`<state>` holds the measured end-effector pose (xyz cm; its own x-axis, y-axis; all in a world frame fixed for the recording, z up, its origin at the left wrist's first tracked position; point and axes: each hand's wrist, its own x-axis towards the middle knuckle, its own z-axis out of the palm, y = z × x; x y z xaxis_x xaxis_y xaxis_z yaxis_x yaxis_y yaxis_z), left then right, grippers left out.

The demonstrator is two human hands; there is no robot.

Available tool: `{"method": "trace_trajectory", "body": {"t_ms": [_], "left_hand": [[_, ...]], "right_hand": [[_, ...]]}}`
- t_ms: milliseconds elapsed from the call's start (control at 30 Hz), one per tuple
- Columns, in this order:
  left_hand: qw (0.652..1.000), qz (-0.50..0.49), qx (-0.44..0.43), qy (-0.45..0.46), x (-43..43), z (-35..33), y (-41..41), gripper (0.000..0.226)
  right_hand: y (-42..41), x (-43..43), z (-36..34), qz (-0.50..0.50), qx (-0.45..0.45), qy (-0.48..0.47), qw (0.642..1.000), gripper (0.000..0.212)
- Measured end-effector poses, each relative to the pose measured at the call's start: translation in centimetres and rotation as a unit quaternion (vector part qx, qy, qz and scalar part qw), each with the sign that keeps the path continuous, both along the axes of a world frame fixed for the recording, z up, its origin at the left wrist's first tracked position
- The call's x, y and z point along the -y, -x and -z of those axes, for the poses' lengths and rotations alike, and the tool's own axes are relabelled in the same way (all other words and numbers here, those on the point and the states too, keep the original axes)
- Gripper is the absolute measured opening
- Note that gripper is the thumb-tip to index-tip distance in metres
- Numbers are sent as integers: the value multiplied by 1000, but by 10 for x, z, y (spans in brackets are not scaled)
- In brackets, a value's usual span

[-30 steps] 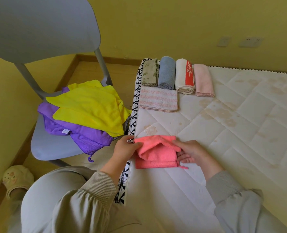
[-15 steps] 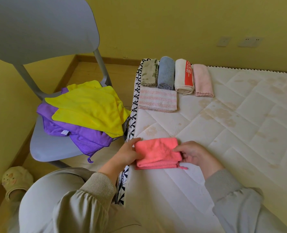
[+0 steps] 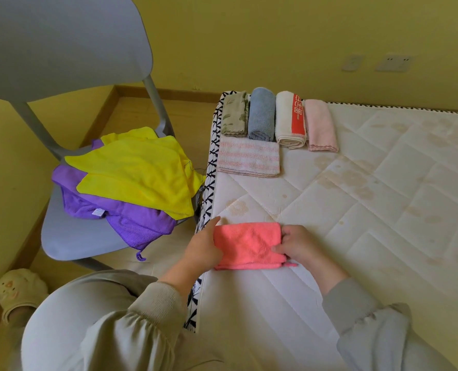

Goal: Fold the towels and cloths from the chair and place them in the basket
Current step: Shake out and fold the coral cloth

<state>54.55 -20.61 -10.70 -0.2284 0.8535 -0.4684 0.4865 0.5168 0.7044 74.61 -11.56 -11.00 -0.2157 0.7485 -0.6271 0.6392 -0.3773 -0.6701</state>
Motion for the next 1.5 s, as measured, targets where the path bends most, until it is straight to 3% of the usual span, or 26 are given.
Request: {"method": "trace_trajectory", "body": {"t_ms": [100,167,233,300,333,433,500,633,933,1033,1167,1233,1300,1400,1500], "left_hand": [[984,58,-167,-6,1,-7,-10,81],[932,110,-341,-55,-1,-9,-16,78],[881,153,-422,-146,-4,-5,-21,65],[861,201,-421,-202,-5,5,-25,47],[866,222,-410,-180,-3,9,-27,48],[887,263,-374,-71,1,19,-29,73],[892,282,-353,-38,2,24,-25,82],[887,282,-361,-50,4,37,-20,81],[910,226,-348,-13,10,39,-16,78],[936,184,-299,-18,10,33,-12,80],[965,103,-237,-52,9,18,-3,92],[976,53,-200,-64,9,15,3,97],[984,2,-166,-60,8,15,6,94],[994,-52,-83,-45,7,18,7,76],[995,-91,-20,-39,5,16,5,60]], "right_hand": [[7,9,8,8,40,-106,994,23],[10,16,10,-9,84,-166,982,29],[11,20,10,-18,109,-215,970,53],[13,24,8,-58,136,-292,945,64],[15,26,6,-86,157,-338,924,65],[27,27,11,-158,188,-456,855,54],[31,29,19,-229,199,-476,826,46],[17,32,42,-335,252,-440,794,56],[4,23,53,-283,249,-392,839,70],[5,19,52,-249,195,-377,871,76],[1,2,36,-77,-20,-227,971,67],[1,-2,27,3,-64,-174,983,58],[3,-4,22,51,-32,-184,981,47],[7,-4,13,17,35,-176,984,31],[9,-9,5,-46,6,-68,997,28]]}}
